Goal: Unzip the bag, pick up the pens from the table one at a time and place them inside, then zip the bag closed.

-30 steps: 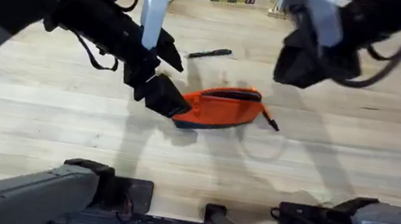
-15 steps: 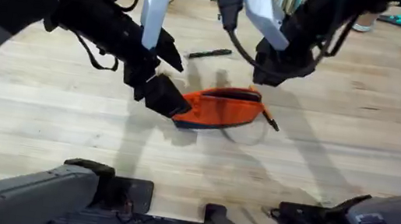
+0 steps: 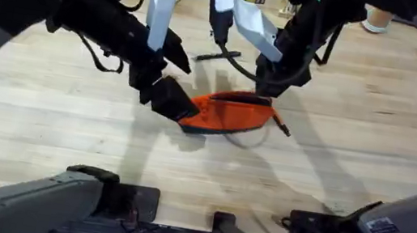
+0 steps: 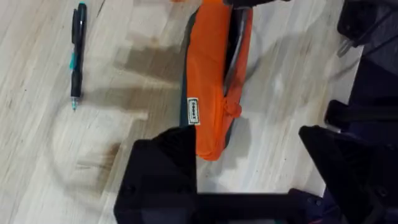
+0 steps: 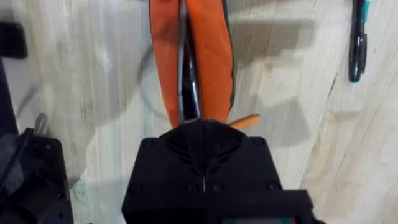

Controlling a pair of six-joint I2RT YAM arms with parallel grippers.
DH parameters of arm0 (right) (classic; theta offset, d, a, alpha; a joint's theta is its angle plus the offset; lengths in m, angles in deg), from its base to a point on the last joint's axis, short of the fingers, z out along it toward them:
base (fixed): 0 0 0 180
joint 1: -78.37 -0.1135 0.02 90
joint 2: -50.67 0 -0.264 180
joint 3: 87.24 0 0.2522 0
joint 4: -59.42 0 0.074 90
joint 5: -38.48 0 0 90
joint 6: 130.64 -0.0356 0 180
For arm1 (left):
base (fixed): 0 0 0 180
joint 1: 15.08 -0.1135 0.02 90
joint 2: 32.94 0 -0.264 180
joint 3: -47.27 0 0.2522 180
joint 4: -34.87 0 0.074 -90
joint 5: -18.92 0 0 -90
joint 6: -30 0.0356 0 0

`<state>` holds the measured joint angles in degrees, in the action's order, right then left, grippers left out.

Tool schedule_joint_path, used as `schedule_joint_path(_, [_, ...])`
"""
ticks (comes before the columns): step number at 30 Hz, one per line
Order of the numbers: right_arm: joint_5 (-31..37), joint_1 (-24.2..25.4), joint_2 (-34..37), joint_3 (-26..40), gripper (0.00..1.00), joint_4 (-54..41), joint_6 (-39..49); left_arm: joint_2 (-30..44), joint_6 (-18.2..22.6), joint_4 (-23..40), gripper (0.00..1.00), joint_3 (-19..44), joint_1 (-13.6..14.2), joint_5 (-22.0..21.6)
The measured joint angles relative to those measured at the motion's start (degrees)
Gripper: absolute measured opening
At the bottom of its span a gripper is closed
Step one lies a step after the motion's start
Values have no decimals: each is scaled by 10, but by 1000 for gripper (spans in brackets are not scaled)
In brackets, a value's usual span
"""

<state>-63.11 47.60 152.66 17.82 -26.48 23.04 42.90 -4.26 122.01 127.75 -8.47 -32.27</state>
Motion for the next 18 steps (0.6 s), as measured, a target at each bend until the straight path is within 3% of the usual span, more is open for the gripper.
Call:
schedule_joint_path(9, [-13, -1, 0, -10, 32, -17, 29, 0, 0, -9, 995, 0, 0, 0])
schedule_joint_path(18, [-19, -1, 0, -71, 31, 63, 30, 0, 0, -9, 995, 0, 0, 0])
